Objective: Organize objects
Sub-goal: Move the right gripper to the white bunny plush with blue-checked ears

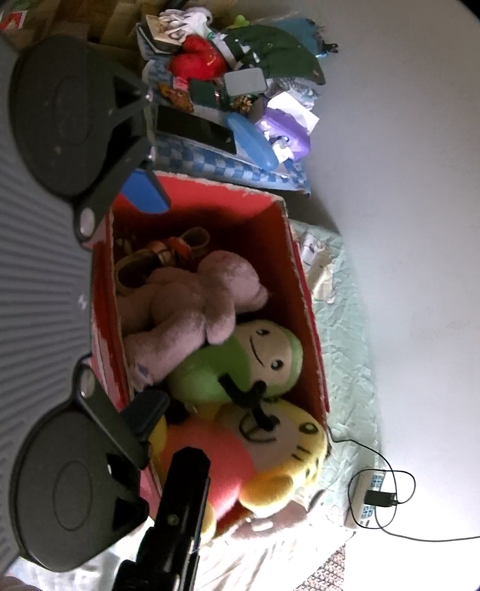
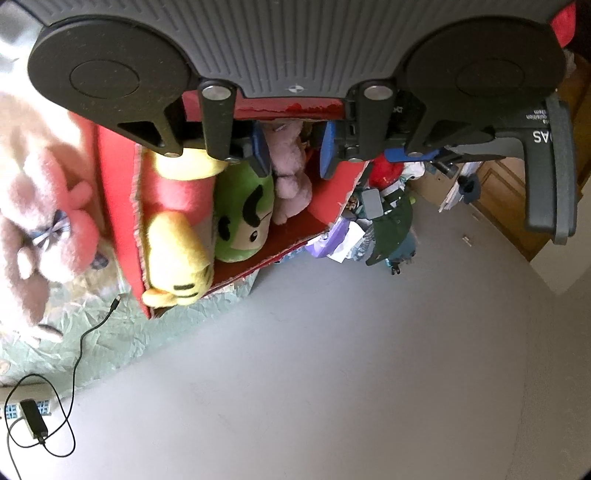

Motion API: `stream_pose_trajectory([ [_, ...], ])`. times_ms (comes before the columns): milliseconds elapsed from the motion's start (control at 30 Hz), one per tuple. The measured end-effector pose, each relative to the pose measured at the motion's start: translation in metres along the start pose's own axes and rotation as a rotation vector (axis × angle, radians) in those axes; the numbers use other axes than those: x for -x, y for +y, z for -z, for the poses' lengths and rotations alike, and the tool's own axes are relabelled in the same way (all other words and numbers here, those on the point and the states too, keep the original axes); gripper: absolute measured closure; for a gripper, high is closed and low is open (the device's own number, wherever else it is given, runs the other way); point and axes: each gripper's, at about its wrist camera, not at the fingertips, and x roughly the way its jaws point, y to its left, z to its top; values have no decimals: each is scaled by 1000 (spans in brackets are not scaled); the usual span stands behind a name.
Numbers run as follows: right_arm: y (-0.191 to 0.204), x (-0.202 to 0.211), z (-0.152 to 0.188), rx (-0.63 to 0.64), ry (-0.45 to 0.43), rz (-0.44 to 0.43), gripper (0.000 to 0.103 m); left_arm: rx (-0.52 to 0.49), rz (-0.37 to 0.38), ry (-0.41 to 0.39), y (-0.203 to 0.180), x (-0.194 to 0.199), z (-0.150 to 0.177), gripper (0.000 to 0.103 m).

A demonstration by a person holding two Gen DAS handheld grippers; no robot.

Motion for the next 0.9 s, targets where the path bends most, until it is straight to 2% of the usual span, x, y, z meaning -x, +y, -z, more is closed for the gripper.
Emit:
stream_pose_trajectory([
  [300, -38, 46, -17, -5, -14, 1, 69, 37, 12, -11, -41, 18, -9, 1],
  [600, -100, 84, -35, -61, -29, 84, 69, 23, 119, -108, -108, 40, -27, 1],
  [900, -162, 99, -40, -136, -25, 181, 69, -57, 247, -147, -178, 38, -33, 5],
])
